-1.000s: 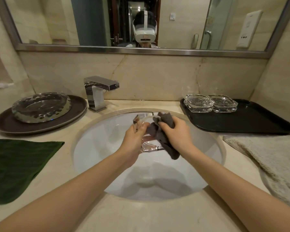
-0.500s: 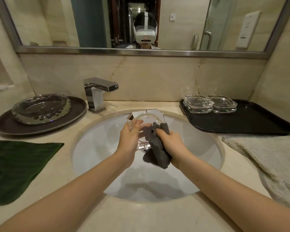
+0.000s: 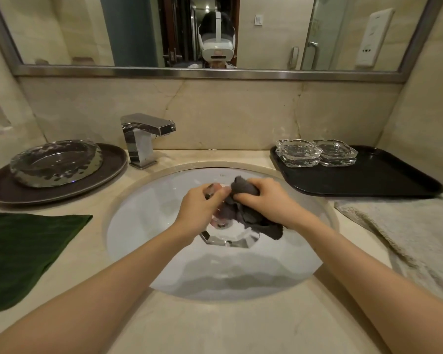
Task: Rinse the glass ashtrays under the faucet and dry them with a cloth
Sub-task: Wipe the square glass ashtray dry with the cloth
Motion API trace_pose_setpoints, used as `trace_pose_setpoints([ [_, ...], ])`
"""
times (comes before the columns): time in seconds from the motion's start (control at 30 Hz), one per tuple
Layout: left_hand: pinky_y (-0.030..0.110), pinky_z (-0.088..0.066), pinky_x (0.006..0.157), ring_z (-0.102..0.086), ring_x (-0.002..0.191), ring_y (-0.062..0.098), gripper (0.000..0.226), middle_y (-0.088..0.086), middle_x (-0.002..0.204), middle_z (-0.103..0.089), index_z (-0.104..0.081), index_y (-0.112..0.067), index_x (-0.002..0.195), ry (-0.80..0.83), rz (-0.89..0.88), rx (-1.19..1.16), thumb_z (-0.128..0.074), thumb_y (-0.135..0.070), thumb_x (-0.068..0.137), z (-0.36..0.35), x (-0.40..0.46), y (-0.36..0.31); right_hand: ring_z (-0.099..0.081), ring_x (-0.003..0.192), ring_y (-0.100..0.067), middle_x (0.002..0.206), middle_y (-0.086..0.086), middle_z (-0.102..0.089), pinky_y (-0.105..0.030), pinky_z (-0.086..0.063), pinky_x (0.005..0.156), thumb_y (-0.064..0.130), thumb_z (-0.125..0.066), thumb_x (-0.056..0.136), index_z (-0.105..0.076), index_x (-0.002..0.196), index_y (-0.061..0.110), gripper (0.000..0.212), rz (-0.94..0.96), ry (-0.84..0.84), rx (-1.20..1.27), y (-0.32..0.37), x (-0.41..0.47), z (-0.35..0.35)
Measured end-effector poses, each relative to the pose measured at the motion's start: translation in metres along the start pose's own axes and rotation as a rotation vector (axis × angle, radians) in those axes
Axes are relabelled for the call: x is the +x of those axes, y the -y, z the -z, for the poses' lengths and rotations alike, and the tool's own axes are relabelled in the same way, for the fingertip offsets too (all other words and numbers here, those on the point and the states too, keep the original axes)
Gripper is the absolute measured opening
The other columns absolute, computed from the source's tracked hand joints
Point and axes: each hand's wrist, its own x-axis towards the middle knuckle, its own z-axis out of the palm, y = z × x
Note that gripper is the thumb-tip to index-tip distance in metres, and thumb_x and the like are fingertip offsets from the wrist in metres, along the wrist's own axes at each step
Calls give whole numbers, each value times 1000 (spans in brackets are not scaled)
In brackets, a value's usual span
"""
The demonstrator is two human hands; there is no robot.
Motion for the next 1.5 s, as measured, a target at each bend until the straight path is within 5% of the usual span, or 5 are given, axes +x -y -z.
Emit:
trace_pose_setpoints([
  [0.3,15,-42,42,-57,54,13,27,1,68,-62,-55,-15,76,-398,153,-257,-51,-34,95,7,3,-3,-64,86,-29,88,-13,-67,-45,-52,84,15,-51,87,-63,84,12,12,-356,-99,605,13,-10,-55],
  [0.5,18,-47,51,-68,58,10,15,4,75,-70,-52,-13,79,-41,125,-207,-53,-13,94,-2,0,1,-62,81,-27,79,-7,-69,-33,-45,65,51,-53,86,-66,75,20,35,-188,-333,-239,4,-2,-8],
  [0.73,18,-45,48,-65,47,18,39,10,60,-67,-58,-10,77,141,199,13,-47,-42,95,4,-3,0,-59,87,-33,89,-9,-67,-31,-33,62,44,-45,92,-50,79,18,29,7,-204,-483,9,-11,-14],
  [1.17,34,-53,54,-57,56,16,37,7,66,-65,-52,-14,73,-329,81,-88,-45,-41,96,1,-3,3,-62,92,-27,97,-7,-62,-43,-52,86,2,-45,85,-51,99,21,24,-433,-134,667,23,-23,-55],
  [1.5,30,-51,65,-68,69,22,35,6,69,-68,-54,-16,74,-226,37,14,-42,-37,98,-8,-3,2,-63,81,-17,75,4,-66,-27,-46,70,42,-67,80,-65,78,23,20,-327,-316,284,7,-5,-32],
])
